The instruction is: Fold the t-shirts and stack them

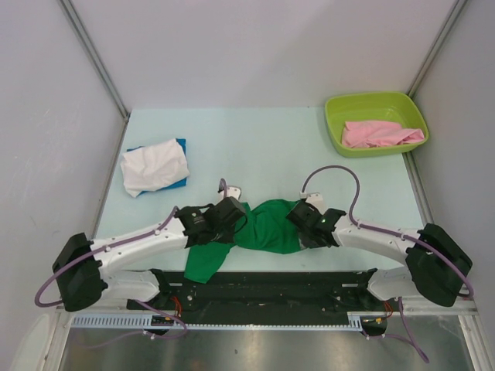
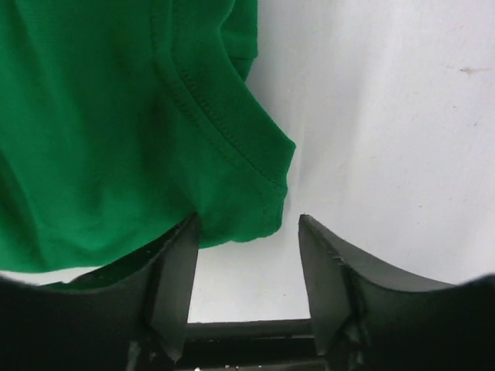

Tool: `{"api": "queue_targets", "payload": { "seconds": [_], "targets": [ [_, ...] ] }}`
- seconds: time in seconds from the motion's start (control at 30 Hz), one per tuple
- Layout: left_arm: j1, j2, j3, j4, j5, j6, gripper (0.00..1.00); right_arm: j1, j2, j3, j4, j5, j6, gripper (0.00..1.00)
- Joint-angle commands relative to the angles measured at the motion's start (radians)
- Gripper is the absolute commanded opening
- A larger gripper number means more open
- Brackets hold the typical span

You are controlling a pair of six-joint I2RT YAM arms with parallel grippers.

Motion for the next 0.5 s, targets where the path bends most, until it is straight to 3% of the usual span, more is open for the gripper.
{"api": "queue_targets", "payload": {
  "seconds": [0.0,0.03,0.1,0.13,0.3,0.47],
  "targets": [
    [0.018,-0.088,-0.013,-0.024,-0.024,-0.032,0.00,-0.018,0.035,-0.024,0.074,0.003,0.013,0.52],
    [0.021,-0.120,-0.016,-0.028,-0.024,-0.037,0.00,-0.025,0.043,-0.025,0.084,0.003,0.016,0.36],
    [0.031,-0.152,-0.020,-0.044,-0.021,-0.040,0.00,-0.031,0.058,-0.030,0.095,0.007,0.016,0.17],
    [0.034,-0.187,-0.022,-0.049,-0.019,-0.043,0.00,-0.035,0.060,-0.030,0.104,0.010,0.016,0.00],
    [0.045,-0.292,0.012,-0.104,-0.025,-0.034,0.00,-0.029,0.001,0.002,0.080,0.046,0.019,0.00],
    [0.045,-0.390,0.189,-0.193,-0.042,-0.015,0.00,0.015,-0.184,0.209,-0.119,0.200,-0.004,0.00]
  ]
}}
